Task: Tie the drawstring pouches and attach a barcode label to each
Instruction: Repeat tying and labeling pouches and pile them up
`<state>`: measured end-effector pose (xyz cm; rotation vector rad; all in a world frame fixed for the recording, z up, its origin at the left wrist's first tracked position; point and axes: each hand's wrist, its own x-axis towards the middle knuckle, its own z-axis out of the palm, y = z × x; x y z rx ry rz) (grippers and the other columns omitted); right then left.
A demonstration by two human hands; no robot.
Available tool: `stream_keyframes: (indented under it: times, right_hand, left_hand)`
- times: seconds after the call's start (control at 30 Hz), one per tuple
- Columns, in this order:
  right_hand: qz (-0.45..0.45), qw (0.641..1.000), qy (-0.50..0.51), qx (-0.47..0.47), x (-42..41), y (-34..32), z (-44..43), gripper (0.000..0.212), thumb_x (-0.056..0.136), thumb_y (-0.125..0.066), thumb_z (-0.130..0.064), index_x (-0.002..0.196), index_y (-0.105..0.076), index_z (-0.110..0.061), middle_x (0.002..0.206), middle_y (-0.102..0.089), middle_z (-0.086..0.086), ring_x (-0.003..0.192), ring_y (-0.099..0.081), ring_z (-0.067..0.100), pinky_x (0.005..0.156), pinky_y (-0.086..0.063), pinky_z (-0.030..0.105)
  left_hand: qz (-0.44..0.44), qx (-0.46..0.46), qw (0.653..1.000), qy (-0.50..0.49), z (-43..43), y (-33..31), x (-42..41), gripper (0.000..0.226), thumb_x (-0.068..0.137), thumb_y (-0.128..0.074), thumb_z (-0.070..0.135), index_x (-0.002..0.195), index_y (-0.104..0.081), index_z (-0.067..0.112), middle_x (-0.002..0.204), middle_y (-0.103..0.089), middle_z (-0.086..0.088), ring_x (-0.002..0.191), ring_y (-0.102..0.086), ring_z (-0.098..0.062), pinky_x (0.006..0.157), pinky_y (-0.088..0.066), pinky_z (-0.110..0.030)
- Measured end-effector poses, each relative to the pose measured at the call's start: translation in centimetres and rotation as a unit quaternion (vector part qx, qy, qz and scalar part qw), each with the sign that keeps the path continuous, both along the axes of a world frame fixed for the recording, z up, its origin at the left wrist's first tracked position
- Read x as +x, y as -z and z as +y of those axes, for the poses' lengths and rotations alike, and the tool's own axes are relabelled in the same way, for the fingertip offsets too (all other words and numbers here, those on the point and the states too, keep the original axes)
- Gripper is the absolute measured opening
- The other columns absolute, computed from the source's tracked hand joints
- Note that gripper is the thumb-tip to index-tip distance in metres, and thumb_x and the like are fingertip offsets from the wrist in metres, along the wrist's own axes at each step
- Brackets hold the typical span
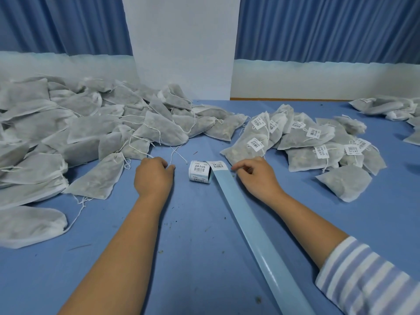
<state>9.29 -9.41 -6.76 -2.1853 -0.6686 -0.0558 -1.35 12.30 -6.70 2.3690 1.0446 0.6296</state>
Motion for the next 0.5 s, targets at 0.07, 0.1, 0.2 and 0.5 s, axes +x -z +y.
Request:
stream_keyframes:
  times: [0.07,0.1,0.2,0.5]
  right_hand:
    - [-0.001,1.000,-0.001,-0.005,-0.1,-0.1,0.0,0.022,0.089,-0.058,-0.011,0.093,-0.075,-0.025,0.089,-0.050,-0.010,0.084,-0.051,0.006,0.070,-0.032,0.007]
    - [-0.004,1.000,-0.003,-0.003,-0.1,-0.1,0.0,0.022,0.089,-0.058,-0.010,0.093,-0.075,-0.024,0.086,-0.051,-0.012,0.088,-0.050,0.008,0.069,-0.032,0.003]
    - [-0.004,1.000,-0.007,0.001,-0.2,-0.1,-0.1,0.021,0.089,-0.059,-0.010,0.092,-0.076,-0.023,0.082,-0.051,-0.016,0.090,-0.050,0.009,0.069,-0.031,-0.002]
    - [0.038,0.987,-0.021,0.157,-1.7,-1.7,0.1,0.023,0.092,-0.057,-0.008,0.092,-0.072,-0.026,0.075,-0.063,-0.022,0.064,-0.052,-0.001,0.063,-0.038,0.009]
  left_hand:
    - [0.008,0.021,1.000,-0.003,0.1,0.2,0.0,0.019,0.098,-0.057,0.024,0.096,-0.070,0.010,0.113,-0.063,-0.016,0.100,-0.059,-0.036,0.068,-0.040,-0.034]
    - [0.016,0.032,0.999,-0.004,0.2,0.2,0.1,0.021,0.099,-0.053,0.020,0.098,-0.069,0.006,0.112,-0.062,-0.018,0.098,-0.059,-0.038,0.067,-0.038,-0.034]
    - [0.028,0.037,0.999,0.011,0.0,0.2,0.2,0.027,0.100,-0.045,0.014,0.091,-0.062,-0.006,0.110,-0.059,-0.026,0.095,-0.059,-0.043,0.064,-0.036,-0.036]
    - [-0.263,-0.024,0.942,0.208,-2.3,-3.7,-1.0,0.017,0.087,-0.056,0.014,0.072,-0.053,0.022,0.083,-0.053,0.009,0.075,-0.050,-0.008,0.070,-0.039,-0.020]
